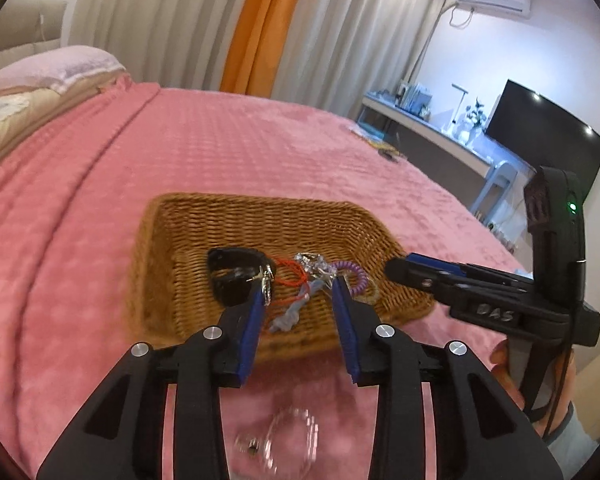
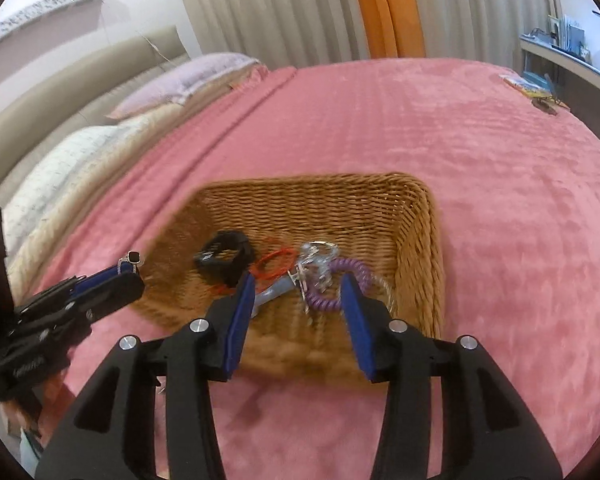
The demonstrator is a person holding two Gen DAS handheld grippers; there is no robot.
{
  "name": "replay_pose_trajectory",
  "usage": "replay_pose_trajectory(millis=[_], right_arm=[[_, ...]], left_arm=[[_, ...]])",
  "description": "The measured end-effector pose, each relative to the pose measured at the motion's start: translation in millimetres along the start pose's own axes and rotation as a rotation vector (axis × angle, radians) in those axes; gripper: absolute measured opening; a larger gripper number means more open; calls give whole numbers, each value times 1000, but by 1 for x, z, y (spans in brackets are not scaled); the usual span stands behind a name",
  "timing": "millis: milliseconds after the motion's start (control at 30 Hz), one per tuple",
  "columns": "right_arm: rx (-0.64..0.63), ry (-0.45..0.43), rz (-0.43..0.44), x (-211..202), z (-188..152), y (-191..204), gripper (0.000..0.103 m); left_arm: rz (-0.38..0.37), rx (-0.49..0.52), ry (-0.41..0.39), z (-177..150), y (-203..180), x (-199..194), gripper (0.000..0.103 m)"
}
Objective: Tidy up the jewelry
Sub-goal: 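Carry silver clip and black earring into the basket and open both tools, then grasp the small earring with the left tool while the right tool grasps the clear bead bracelet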
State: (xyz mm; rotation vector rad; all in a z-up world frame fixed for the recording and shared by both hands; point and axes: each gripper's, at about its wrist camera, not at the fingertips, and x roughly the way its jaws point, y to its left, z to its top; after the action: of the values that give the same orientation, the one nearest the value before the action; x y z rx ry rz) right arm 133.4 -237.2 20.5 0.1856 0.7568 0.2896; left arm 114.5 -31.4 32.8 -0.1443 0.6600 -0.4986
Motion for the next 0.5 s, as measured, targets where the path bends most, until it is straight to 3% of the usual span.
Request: replay_pose_trajectory(millis=[167,400,500], right_arm=[[-17,25,40,-21,-35,26,41],[-24,157,74,19,-81,57,41],[-31,173,64,25,-91,62,41]], left_arm=[[39,-46,-6,-34,11,-39,33],[73,-134,67,-87,36,-46,31],[70,-117,66,-96,39,-45,31]])
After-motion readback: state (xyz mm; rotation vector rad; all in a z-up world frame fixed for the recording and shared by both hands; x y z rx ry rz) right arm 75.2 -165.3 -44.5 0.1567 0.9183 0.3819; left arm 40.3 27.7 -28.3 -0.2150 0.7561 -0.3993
